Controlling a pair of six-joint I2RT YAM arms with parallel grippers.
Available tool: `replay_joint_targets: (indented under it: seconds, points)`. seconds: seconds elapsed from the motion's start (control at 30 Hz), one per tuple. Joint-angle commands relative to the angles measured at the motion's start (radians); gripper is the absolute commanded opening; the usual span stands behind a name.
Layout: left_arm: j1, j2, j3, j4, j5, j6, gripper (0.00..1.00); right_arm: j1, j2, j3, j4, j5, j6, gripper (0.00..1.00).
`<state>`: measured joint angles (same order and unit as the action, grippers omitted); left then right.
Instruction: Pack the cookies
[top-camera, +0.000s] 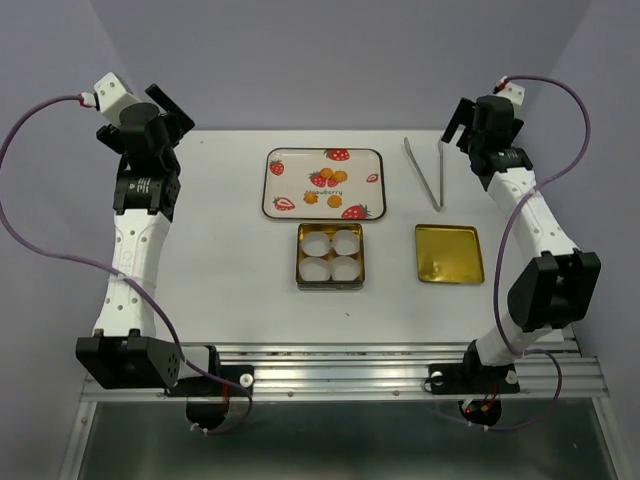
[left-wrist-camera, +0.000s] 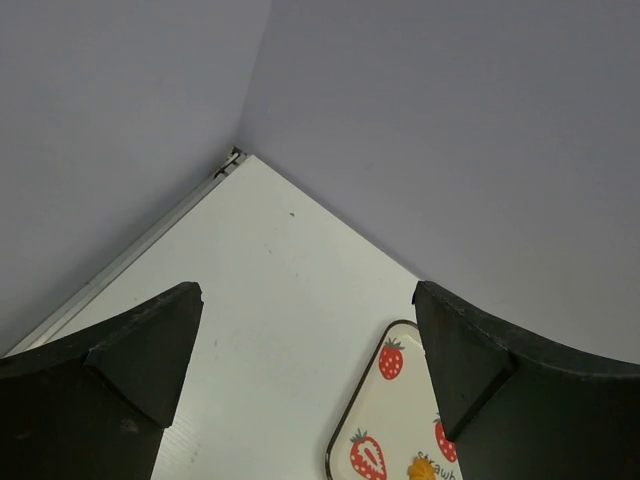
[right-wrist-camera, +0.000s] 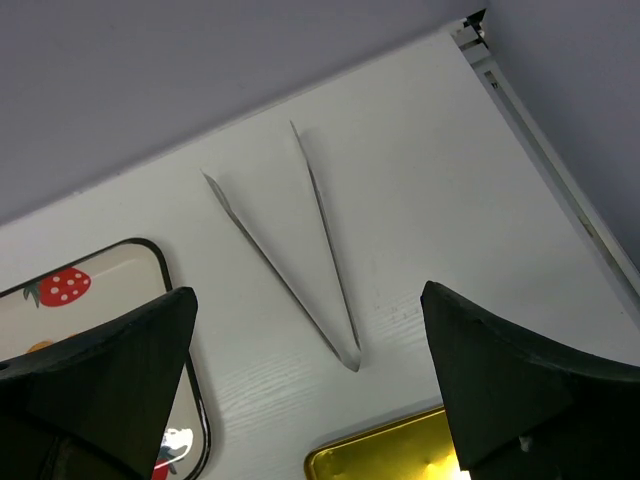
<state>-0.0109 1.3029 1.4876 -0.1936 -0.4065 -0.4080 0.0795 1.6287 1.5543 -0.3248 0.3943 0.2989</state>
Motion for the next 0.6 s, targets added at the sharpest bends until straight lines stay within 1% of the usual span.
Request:
replay_joint_targets:
  seconds: [0.0,0.03,0.07,0.13,0.23,0.3,0.37,0.47,0.53,0.57]
  points:
    - [0.003,-0.045,-0.009,0.017,-0.026,0.023,0.99,-0.003,-0.055,0.001,0.027,0.018,-0.010,1.00]
    - [0.003,-0.048,-0.012,0.022,-0.023,0.024,0.99,-0.003,-0.053,0.001,0.027,0.000,-0.018,1.00]
    - [0.003,-0.050,-0.018,0.028,-0.017,0.031,0.99,-0.003,-0.052,-0.005,0.035,-0.058,-0.038,1.00]
    - [0.003,-0.054,-0.030,0.042,-0.006,0.034,0.99,-0.003,-0.037,-0.016,0.056,-0.106,-0.104,1.00]
    - [0.003,-0.056,-0.047,0.057,0.003,0.031,0.99,-0.003,0.012,-0.016,0.070,-0.133,-0.174,1.00]
    - [0.003,-0.054,-0.056,0.059,0.008,0.026,0.99,-0.003,0.040,-0.014,0.069,-0.140,-0.182,1.00]
    - [0.003,-0.054,-0.061,0.059,0.015,0.029,0.99,-0.003,0.080,-0.020,0.069,-0.193,-0.228,1.00]
    - [0.003,-0.057,-0.078,0.059,0.018,0.041,0.99,-0.003,0.129,-0.023,0.069,-0.219,-0.277,1.00]
    - [0.003,-0.066,-0.096,0.062,0.008,0.046,0.99,-0.012,0.189,-0.037,0.069,-0.270,-0.334,1.00]
    - [0.003,-0.068,-0.104,0.062,0.003,0.047,0.99,-0.012,0.189,-0.036,0.069,-0.284,-0.343,1.00]
